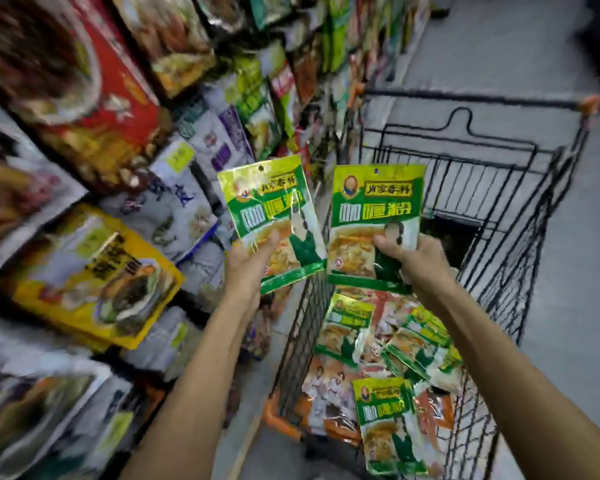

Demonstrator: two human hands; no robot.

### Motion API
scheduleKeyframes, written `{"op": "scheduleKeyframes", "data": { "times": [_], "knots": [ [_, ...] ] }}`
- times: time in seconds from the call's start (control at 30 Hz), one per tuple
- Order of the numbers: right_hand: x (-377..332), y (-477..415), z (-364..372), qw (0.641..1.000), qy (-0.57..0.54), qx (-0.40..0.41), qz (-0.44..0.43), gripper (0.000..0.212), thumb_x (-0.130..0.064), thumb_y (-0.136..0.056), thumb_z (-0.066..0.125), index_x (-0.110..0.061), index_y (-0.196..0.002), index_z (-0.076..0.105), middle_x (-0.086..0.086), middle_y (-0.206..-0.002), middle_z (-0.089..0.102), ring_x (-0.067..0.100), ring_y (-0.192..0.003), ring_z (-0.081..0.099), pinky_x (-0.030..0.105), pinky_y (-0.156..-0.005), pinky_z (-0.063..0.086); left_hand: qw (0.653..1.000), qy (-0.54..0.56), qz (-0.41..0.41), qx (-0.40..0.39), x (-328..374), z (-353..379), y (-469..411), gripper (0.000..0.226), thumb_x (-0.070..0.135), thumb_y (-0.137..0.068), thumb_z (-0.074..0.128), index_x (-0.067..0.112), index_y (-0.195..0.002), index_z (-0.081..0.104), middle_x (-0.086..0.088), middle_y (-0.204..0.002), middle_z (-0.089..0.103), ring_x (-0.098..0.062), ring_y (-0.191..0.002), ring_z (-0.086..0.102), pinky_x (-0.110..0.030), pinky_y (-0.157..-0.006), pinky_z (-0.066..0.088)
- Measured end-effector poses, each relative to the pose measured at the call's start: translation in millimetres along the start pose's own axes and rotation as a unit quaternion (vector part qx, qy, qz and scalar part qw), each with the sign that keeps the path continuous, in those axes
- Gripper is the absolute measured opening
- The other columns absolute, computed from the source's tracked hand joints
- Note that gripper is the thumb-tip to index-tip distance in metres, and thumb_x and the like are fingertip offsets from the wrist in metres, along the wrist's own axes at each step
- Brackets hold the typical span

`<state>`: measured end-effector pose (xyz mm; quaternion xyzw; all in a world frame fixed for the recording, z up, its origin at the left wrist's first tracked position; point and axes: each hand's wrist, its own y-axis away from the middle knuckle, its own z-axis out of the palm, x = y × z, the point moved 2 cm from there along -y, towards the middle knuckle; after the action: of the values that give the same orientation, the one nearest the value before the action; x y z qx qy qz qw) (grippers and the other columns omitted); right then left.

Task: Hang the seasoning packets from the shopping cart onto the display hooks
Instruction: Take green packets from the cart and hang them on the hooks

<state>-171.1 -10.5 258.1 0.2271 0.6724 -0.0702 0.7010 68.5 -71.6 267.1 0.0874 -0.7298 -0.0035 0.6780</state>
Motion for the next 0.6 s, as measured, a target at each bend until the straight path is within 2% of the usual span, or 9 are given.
{"op": "scheduleKeyframes", "data": {
  "times": [0.07,0.2,0.23,0.3,0.37,0.43,0.47,0.53,0.6],
  "knots": [
    [-43,10,24,0.998,-0.010,-0.056,-0.041,0.015,-0.015,-0.084,0.073,-0.013,-0.074,0.062,-0.010,-0.055,0.065,-0.001,-0.048,0.059,0.016,-0.046,0.045,0.998,-0.002,0.053,0.041,46,-34,20,0.070,0.033,-0.087,0.068,0.011,-0.145,0.036,0.009,-0.144,0.038,-0.009,-0.129,0.041,-0.034,-0.102,0.039],
    [-122,40,76,0.977,-0.009,-0.174,-0.125,0.013,-0.018,-0.086,0.071,-0.016,-0.076,0.064,-0.009,-0.063,0.066,0.005,-0.057,0.064,0.018,-0.053,0.049,0.977,0.018,0.183,0.112,133,-111,67,0.028,0.016,-0.089,0.067,0.033,-0.110,0.060,0.018,-0.106,0.066,0.011,-0.092,0.062,-0.014,-0.077,0.049],
    [-141,49,91,0.967,-0.009,-0.203,-0.151,0.011,-0.018,-0.087,0.070,-0.017,-0.078,0.064,-0.010,-0.064,0.067,0.002,-0.058,0.064,0.015,-0.052,0.048,0.970,0.016,0.201,0.137,151,-130,80,0.030,0.018,-0.089,0.067,0.035,-0.111,0.058,0.018,-0.107,0.065,0.013,-0.091,0.061,-0.013,-0.077,0.048],
    [-176,70,119,0.947,-0.014,-0.257,-0.194,0.010,-0.017,-0.088,0.067,-0.017,-0.079,0.065,-0.014,-0.063,0.068,-0.002,-0.060,0.064,0.011,-0.053,0.047,0.955,0.003,0.226,0.190,181,-167,108,0.042,0.025,-0.088,0.067,0.033,-0.126,0.053,0.014,-0.122,0.061,0.004,-0.111,0.057,-0.020,-0.087,0.046],
    [-204,93,150,0.925,-0.021,-0.308,-0.222,0.010,-0.017,-0.088,0.067,-0.007,-0.085,0.065,-0.006,-0.072,0.070,0.008,-0.071,0.066,0.021,-0.065,0.051,0.940,-0.005,0.257,0.222,207,-202,135,0.034,0.026,-0.088,0.067,0.037,-0.118,0.057,0.018,-0.117,0.064,-0.007,-0.116,0.058,-0.022,-0.088,0.046],
    [-230,122,183,0.899,-0.030,-0.356,-0.253,0.027,-0.020,-0.087,0.067,0.006,-0.095,0.062,0.010,-0.083,0.066,0.021,-0.082,0.064,0.037,-0.076,0.049,0.924,-0.025,0.278,0.263,230,-237,163,0.023,0.025,-0.088,0.066,0.042,-0.102,0.059,0.025,-0.102,0.067,-0.005,-0.108,0.062,-0.022,-0.085,0.047],
    [-241,137,201,0.886,-0.036,-0.381,-0.262,0.026,-0.020,-0.087,0.067,0.004,-0.097,0.064,0.013,-0.087,0.067,0.023,-0.085,0.065,0.039,-0.079,0.050,0.914,-0.035,0.287,0.283,241,-253,178,0.023,0.024,-0.088,0.066,0.043,-0.099,0.059,0.026,-0.101,0.067,-0.003,-0.105,0.062,-0.024,-0.087,0.048],
    [-259,165,239,0.855,-0.047,-0.433,-0.282,0.011,-0.016,-0.088,0.066,-0.021,-0.081,0.073,-0.005,-0.075,0.072,0.009,-0.075,0.068,0.029,-0.072,0.054,0.894,-0.053,0.301,0.327,261,-288,208,0.022,0.027,-0.088,0.067,0.044,-0.099,0.059,0.024,-0.104,0.066,-0.002,-0.104,0.062,-0.030,-0.092,0.048],
    [-274,197,276,0.826,-0.073,-0.474,-0.296,0.031,-0.014,-0.088,0.067,-0.030,-0.061,0.067,-0.016,-0.060,0.062,0.000,-0.064,0.061,0.020,-0.065,0.048,0.872,-0.072,0.313,0.371,279,-321,238,0.022,0.031,-0.086,0.068,0.044,-0.102,0.059,0.021,-0.107,0.067,-0.006,-0.104,0.063,-0.038,-0.096,0.049]
  ]
}}
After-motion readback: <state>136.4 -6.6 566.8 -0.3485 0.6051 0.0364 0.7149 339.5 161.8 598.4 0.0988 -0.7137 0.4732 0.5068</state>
